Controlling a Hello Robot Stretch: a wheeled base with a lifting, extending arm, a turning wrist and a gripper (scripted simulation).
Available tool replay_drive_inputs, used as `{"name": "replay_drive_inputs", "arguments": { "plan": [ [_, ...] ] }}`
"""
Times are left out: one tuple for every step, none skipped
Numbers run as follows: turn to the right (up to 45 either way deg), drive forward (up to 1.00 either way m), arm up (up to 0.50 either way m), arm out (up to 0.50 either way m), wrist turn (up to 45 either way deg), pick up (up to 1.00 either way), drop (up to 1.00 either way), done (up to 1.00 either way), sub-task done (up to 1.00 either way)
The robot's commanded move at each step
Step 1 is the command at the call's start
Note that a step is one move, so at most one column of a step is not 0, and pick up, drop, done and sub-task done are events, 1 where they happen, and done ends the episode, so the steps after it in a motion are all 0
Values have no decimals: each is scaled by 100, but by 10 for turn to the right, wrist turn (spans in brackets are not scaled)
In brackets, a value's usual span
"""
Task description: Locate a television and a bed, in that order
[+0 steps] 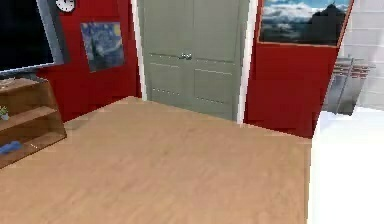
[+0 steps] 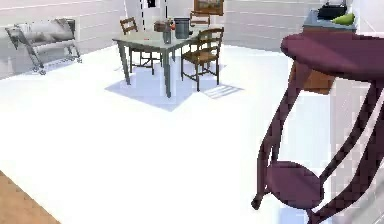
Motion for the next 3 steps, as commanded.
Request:
{"name": "replay_drive_inputs", "arguments": {
  "plan": [
    [-450, 0, 0, 0, 0, 0, 0, 0, 0],
    [-120, 0, 0, 0, 0, 0, 0, 0, 0],
    [0, 100, 0, 0, 0, 0, 0, 0, 0]
  ]
}}
